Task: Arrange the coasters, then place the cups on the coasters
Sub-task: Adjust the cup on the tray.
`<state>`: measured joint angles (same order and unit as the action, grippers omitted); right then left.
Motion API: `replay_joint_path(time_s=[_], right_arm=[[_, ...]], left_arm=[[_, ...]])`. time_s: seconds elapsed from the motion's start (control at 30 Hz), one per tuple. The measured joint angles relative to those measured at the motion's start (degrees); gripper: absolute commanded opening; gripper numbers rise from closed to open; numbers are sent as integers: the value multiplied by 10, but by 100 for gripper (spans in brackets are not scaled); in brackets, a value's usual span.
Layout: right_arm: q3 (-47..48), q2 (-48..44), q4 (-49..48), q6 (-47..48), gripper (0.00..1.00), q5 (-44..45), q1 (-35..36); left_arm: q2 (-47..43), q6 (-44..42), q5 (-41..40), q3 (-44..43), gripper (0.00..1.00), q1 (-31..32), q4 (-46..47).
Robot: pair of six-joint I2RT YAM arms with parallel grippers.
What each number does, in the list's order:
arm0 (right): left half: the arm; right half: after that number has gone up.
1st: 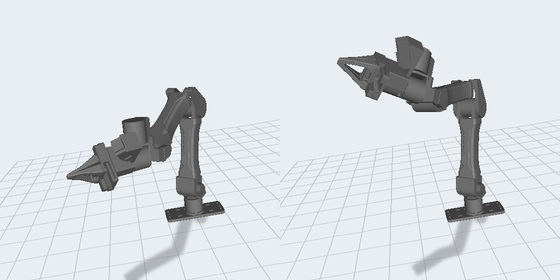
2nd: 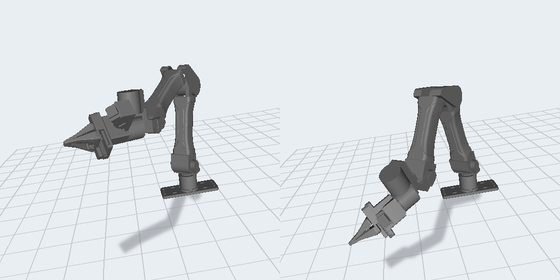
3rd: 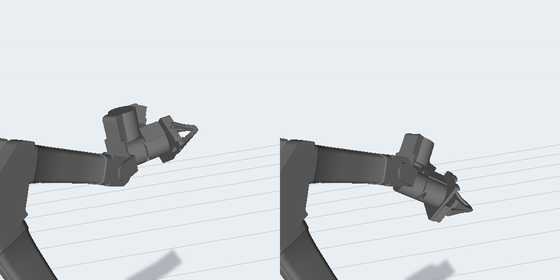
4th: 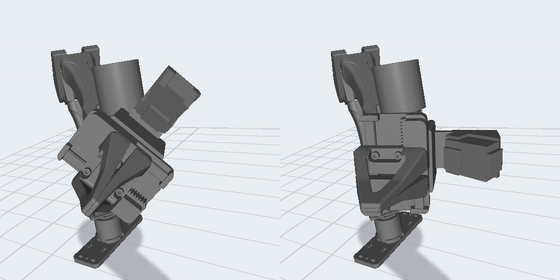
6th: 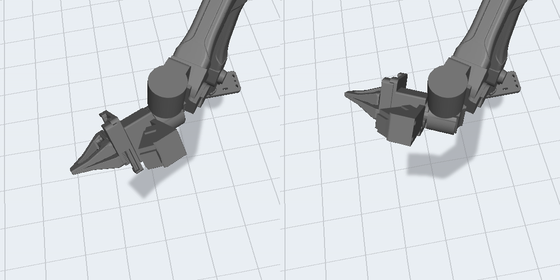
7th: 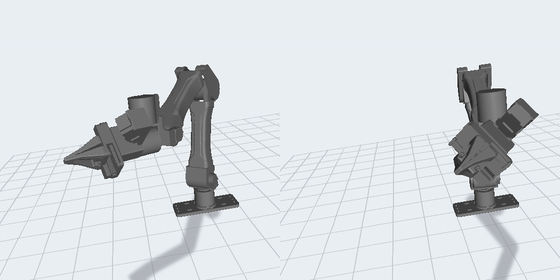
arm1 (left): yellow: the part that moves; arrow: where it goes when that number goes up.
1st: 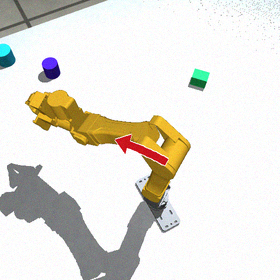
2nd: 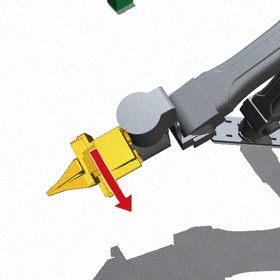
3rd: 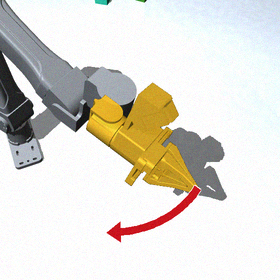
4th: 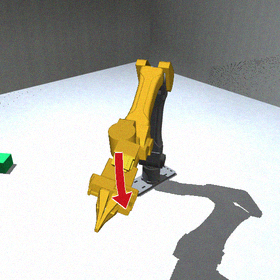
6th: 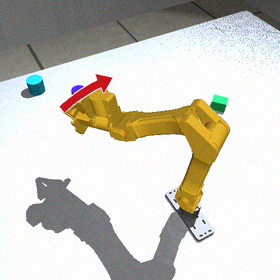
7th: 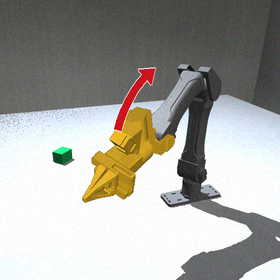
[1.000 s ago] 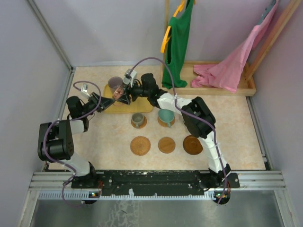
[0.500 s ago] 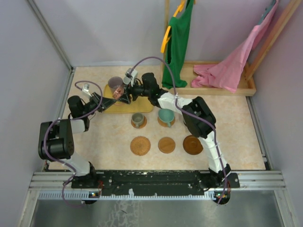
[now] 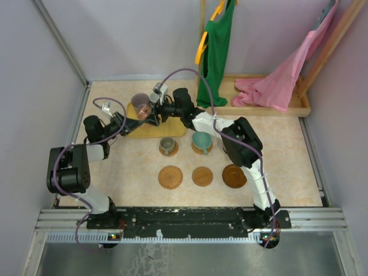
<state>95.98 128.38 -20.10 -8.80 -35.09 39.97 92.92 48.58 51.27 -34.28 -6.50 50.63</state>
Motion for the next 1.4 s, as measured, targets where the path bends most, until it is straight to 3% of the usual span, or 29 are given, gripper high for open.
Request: replay_joint_path(time_s=[0.1,0.2,0.3,0.63,0.67,0.87,1.0,1.4], right_arm=[[0,0,0,-1,0,0,-1],[0,0,1,1,0,-4,-3],[0,0,9,4,0,1,-3],[0,0,21,13,0,5,-4],[0,0,22,13,6,6,-4],[0,0,29,16,13,9,-5],[0,0,36,17,35,9,-6],[5,17,40,18,44,3,-14]], left_arm=[[0,-9,0,-6,26,3,-8],[0,-12,-3,-9,9,5,-16],[0,-12,-7,-15,0,5,-22],[1,-29,-9,-25,0,8,-54],[1,-33,-9,-28,0,8,-59],[2,-51,-11,-35,0,12,-77],[3,-58,-17,-36,0,15,-83],[27,-79,-33,-49,0,27,-98]])
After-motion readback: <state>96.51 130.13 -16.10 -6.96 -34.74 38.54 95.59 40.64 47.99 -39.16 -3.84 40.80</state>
